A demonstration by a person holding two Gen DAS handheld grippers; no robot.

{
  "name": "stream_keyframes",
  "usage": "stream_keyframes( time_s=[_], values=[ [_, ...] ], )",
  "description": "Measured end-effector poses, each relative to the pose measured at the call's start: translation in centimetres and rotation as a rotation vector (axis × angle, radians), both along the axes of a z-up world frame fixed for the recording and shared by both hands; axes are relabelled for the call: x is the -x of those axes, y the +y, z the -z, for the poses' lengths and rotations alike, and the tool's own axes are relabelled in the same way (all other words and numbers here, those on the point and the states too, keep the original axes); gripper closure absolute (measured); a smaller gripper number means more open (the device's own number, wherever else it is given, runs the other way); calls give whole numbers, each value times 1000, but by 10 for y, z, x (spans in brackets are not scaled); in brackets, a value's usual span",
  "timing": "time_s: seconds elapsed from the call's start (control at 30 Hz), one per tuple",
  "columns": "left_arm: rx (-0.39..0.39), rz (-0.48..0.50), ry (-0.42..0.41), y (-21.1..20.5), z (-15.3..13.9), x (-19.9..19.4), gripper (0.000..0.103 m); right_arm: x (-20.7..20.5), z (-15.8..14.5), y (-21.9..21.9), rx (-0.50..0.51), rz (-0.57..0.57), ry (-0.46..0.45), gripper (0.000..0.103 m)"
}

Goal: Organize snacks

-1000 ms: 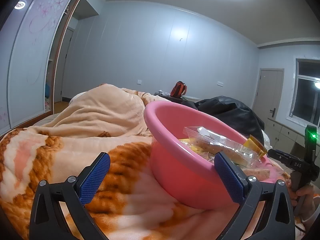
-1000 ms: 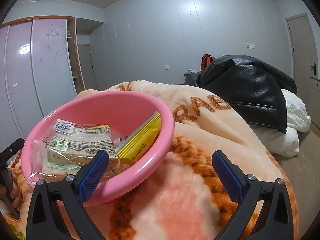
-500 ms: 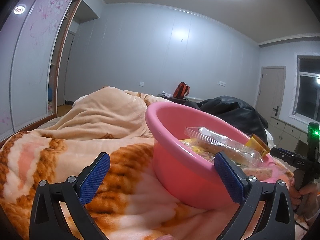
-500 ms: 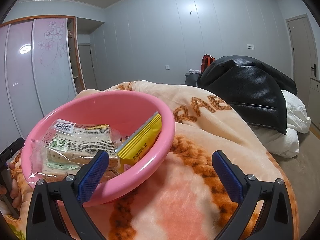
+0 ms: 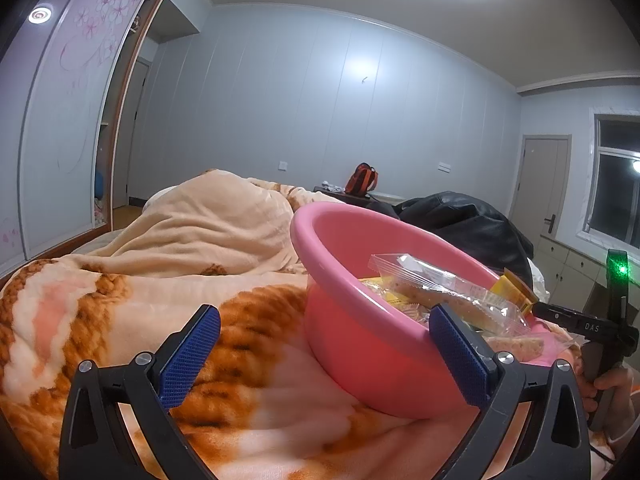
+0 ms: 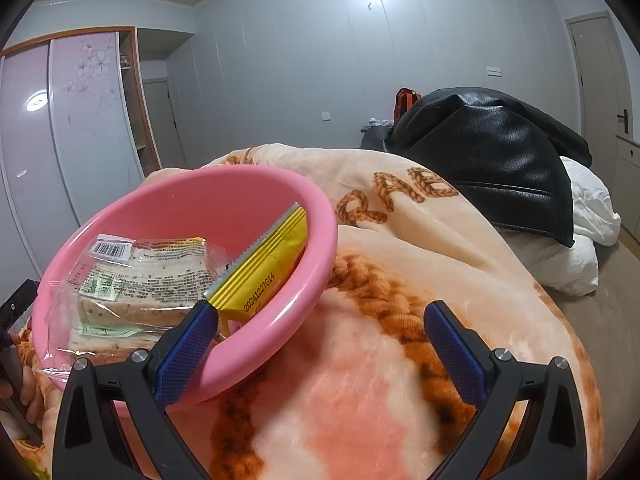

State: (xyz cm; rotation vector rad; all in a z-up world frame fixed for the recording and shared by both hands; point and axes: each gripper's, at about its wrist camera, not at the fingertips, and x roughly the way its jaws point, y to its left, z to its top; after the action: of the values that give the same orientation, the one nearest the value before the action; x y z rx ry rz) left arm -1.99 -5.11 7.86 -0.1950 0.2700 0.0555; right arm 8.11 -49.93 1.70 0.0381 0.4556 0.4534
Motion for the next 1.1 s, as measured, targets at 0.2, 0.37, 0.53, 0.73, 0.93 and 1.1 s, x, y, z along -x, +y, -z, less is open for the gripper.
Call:
stream_keyframes(
  time_s=[0.2, 0.37, 0.53, 0.73, 0.93, 1.1],
  values=[
    [3, 1, 1, 1, 0, 1, 0, 1, 0, 1, 6, -2, 0, 0],
    [6, 1, 2, 1, 0, 0, 0, -1, 1, 1, 5, -2, 2, 0],
    [6, 1, 2, 1, 0, 0, 0, -1, 1, 1, 5, -2, 2, 0],
    [6, 1, 2, 1, 0, 0, 0, -1, 1, 0, 1, -1, 8, 0],
    [6, 1, 2, 1, 0, 0, 0, -2, 1, 0, 2, -1, 8, 0],
    [7, 1, 2, 1, 0, 0, 0, -2, 1, 0, 2, -1, 8, 0]
  ],
)
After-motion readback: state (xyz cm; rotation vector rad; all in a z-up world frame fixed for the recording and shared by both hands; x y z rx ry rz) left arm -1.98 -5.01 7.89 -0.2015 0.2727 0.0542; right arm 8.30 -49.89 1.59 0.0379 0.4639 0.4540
